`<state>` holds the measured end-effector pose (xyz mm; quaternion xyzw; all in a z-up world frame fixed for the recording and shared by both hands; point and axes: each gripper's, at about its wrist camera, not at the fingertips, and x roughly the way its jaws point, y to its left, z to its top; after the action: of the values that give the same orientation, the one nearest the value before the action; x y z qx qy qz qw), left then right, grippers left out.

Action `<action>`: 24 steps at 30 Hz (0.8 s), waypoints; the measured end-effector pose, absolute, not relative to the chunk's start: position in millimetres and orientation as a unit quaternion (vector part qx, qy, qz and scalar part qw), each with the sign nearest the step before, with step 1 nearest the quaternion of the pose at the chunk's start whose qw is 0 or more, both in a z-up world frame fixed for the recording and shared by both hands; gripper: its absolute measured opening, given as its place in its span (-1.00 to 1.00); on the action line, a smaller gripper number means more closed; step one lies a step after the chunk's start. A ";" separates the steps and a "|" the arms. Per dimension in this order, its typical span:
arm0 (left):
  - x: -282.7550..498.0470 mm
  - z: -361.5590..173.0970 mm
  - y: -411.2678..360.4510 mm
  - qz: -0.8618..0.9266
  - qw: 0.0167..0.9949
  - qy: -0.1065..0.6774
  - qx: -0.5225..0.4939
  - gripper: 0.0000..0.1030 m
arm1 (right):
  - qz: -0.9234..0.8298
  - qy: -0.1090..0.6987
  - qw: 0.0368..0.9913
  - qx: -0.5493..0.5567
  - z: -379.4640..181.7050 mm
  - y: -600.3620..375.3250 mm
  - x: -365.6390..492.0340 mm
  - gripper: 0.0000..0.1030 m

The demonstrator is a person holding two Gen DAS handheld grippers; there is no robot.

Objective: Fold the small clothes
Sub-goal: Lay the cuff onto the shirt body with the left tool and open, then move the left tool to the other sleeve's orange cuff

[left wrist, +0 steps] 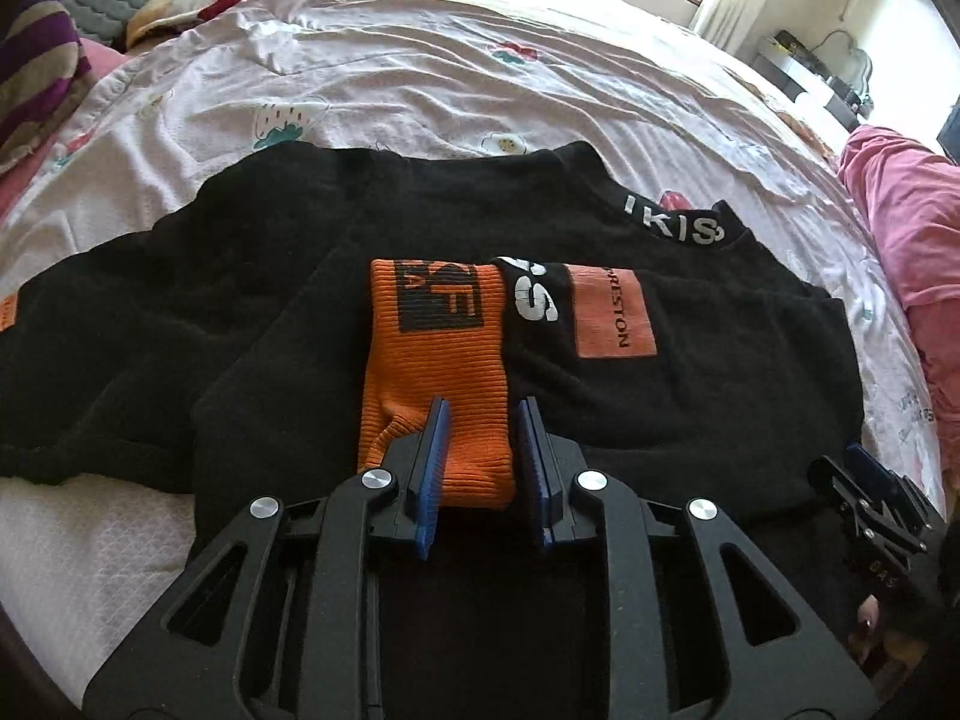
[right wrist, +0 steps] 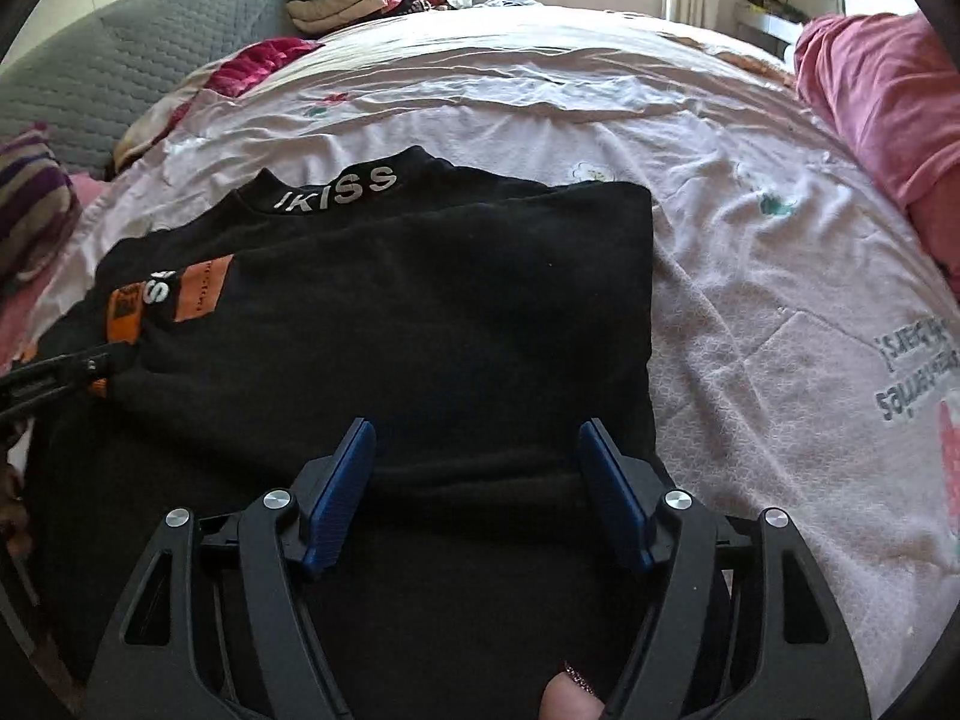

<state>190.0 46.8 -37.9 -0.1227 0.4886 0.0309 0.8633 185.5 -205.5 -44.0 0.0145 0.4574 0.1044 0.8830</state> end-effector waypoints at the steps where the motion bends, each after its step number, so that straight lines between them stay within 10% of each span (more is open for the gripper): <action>1: 188.1 -35.1 47.4 0.030 0.865 0.486 -0.125 -0.63 | 0.110 0.455 0.883 0.036 -39.9 -208.4 182.7 0.39; 18: 122.6 11.5 98.6 0.075 0.887 0.428 -0.155 0.79 | 0.135 0.401 0.903 0.072 9.8 -192.2 131.9 0.86; 24: 105.0 19.2 124.8 0.096 0.889 0.414 -0.170 0.81 | 0.160 0.385 0.908 0.048 25.1 -164.9 127.1 0.91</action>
<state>105.0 124.8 19.2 -0.1705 0.4139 0.0960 0.8890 127.1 -164.9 25.1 0.0475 0.3847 0.1605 0.9078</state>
